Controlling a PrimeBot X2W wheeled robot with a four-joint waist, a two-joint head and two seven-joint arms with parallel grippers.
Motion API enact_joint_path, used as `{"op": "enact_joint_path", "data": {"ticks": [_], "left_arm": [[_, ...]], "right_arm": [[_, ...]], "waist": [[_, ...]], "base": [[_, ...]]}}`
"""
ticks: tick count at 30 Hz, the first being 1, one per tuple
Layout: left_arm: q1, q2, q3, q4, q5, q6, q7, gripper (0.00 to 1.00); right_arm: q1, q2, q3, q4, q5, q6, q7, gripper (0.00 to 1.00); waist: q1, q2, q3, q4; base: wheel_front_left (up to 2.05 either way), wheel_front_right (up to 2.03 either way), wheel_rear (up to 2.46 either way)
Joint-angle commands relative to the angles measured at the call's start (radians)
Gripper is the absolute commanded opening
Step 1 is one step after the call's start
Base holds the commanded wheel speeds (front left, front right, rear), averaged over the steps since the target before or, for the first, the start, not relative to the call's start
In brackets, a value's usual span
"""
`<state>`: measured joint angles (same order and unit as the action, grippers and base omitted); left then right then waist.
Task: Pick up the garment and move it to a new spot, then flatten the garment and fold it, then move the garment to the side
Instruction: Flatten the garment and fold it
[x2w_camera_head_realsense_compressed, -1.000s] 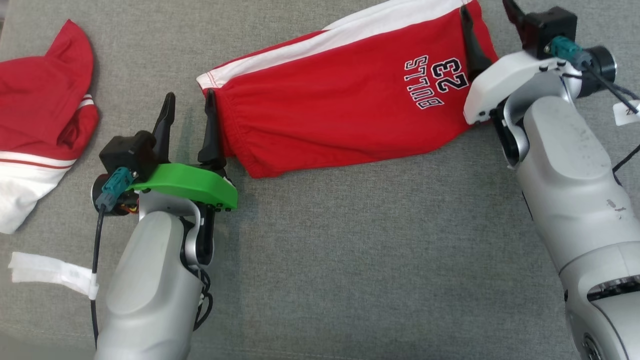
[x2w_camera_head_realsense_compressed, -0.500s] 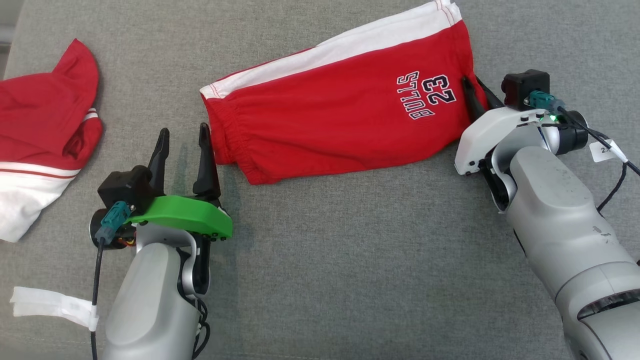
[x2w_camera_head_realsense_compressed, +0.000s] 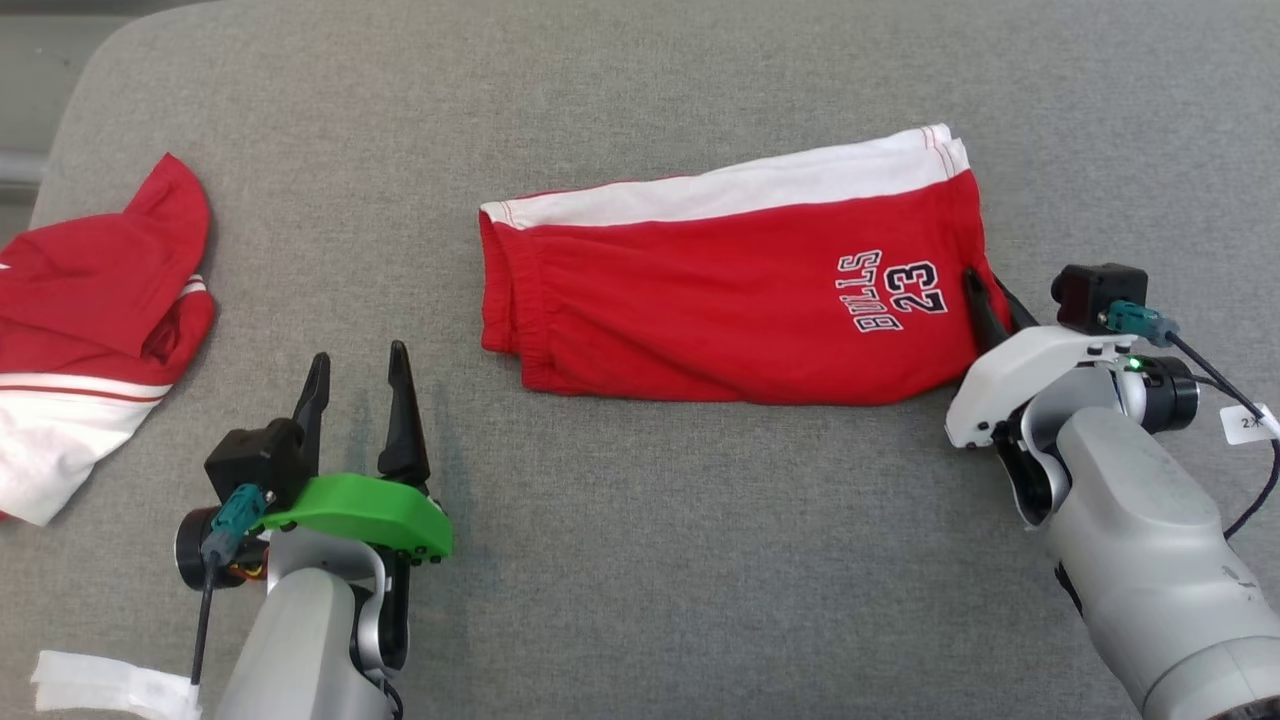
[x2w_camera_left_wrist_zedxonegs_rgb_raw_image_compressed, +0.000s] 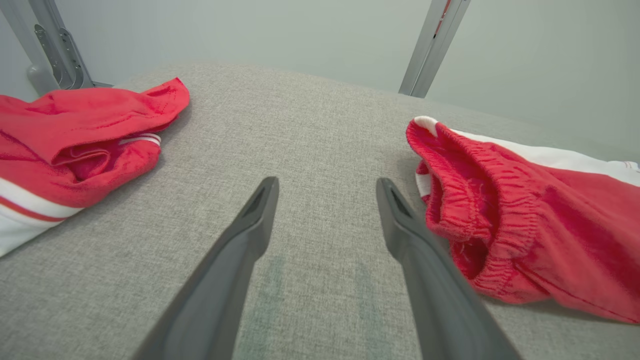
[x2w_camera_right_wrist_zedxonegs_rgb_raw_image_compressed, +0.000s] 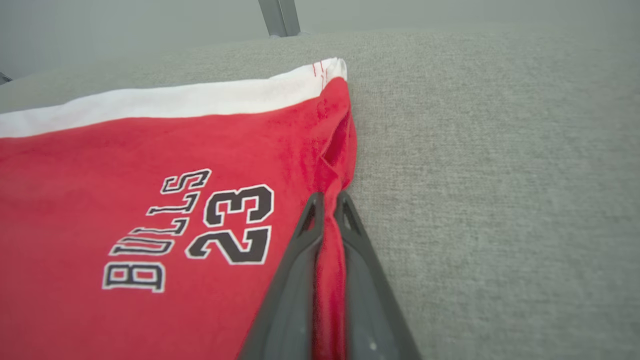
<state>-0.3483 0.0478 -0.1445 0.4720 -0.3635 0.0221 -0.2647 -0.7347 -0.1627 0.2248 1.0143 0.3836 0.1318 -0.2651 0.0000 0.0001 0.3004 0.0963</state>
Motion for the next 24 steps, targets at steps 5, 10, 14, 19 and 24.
{"op": "enact_joint_path", "data": {"ticks": [5, 10, 14, 19, 24], "left_arm": [[0.062, 0.005, 0.012, -0.015, -0.009, 0.006, 0.001, 1.0], [0.089, 0.005, 0.027, -0.009, -0.004, 0.002, 0.001, 1.0], [0.102, 0.005, 0.023, 0.0, -0.009, -0.002, 0.001, 1.0], [0.111, 0.005, 0.004, 0.002, -0.021, 0.003, 0.001, 1.0], [0.099, 0.004, -0.023, 0.0, -0.012, -0.002, 0.001, 1.0]], "right_arm": [[0.059, -0.036, -0.005, -0.093, 0.011, -0.002, 0.001, 0.0], [0.068, -0.011, 0.021, -0.212, 0.002, -0.002, 0.001, 0.0], [0.053, 0.026, 0.099, -0.281, 0.002, -0.001, 0.001, 0.0], [0.043, 0.076, 0.237, -0.326, 0.047, -0.001, 0.001, 0.0], [0.025, 0.102, 0.352, -0.313, 0.104, -0.001, 0.001, 0.0]], "waist": [[0.0, -0.0001, -0.054, -0.019], [0.0, -0.0001, -0.065, -0.01], [0.0, -0.0001, -0.08, 0.014], [0.0, -0.0001, -0.097, 0.058], [0.0, -0.0001, -0.091, 0.099]], "base": [[0.0, 0.0, 0.0], [0.0, 0.0, 0.0], [0.0, 0.0, 0.0], [0.0, 0.0, 0.0], [0.0, 0.0, 0.0]]}}
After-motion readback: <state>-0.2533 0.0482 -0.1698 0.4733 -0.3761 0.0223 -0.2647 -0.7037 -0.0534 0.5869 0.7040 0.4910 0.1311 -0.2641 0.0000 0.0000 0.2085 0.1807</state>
